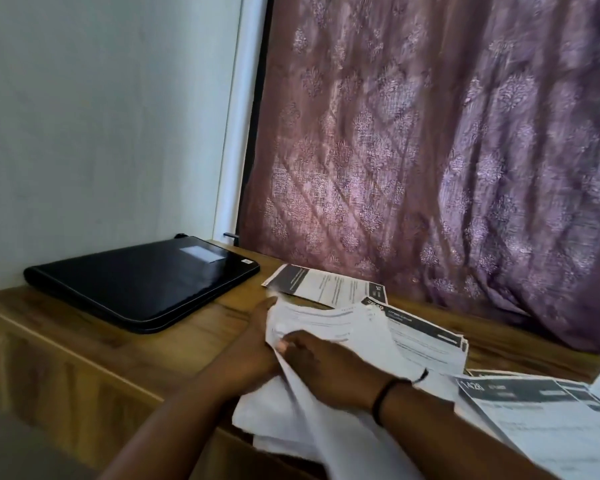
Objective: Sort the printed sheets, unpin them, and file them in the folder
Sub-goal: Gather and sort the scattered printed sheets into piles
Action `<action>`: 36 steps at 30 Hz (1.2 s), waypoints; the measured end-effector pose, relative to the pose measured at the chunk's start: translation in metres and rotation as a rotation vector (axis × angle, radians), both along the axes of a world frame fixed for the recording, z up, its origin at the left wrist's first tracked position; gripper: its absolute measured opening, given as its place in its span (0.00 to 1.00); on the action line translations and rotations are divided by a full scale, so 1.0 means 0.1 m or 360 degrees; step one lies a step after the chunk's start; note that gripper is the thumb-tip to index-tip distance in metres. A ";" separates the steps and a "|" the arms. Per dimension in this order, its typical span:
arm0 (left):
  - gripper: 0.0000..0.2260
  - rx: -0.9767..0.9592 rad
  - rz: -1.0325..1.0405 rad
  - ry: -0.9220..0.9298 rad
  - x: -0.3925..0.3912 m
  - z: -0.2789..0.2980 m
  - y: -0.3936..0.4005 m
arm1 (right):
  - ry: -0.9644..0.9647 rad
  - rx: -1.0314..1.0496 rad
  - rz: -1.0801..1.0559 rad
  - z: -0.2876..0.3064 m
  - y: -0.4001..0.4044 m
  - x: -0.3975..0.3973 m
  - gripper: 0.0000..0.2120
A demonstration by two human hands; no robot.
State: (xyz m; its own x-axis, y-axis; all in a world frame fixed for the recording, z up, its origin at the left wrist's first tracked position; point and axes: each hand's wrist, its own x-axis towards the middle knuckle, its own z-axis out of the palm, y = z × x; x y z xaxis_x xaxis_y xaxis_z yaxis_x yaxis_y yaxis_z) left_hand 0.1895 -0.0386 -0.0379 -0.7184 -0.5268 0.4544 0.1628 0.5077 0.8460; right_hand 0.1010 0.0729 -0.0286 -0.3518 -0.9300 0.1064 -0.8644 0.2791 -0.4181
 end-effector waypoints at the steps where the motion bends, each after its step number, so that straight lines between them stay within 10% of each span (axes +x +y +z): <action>1: 0.19 -0.0011 -0.0067 -0.0038 -0.02 -0.02 0.00 | 0.0021 -0.0035 -0.0048 -0.06 0.01 -0.12 0.41; 7: 0.02 0.0231 -0.0103 -0.0227 -0.02 -0.10 -0.12 | 0.0277 0.0343 -0.0251 -0.08 0.04 -0.74 0.46; 14: 0.09 0.0208 -0.0078 -0.0292 0.02 -0.01 0.00 | 0.0241 0.0338 -0.0259 -0.18 -0.26 -0.97 0.48; 19: 0.27 0.0213 -0.0034 -0.0450 0.02 -0.05 -0.03 | -0.0564 -0.0333 -0.0236 0.13 -0.15 -0.90 0.22; 26: 0.22 0.0664 0.0130 -0.0348 -0.09 -0.04 -0.18 | -0.0972 -0.0834 -0.0929 0.31 0.58 -1.57 0.03; 30: 0.23 0.0689 0.0131 -0.0289 -0.03 0.14 -0.51 | -0.0458 -0.0636 -0.0978 0.16 0.67 -1.76 0.11; 34: 0.21 -0.0001 0.0386 -0.0693 0.19 0.33 -0.95 | -0.0050 -0.0288 -0.0808 0.03 0.54 -1.71 0.07; 36: 0.19 -0.0271 0.0445 -0.0830 0.34 0.33 -1.16 | -0.0015 -0.0034 -0.0771 -0.02 0.48 -1.69 0.23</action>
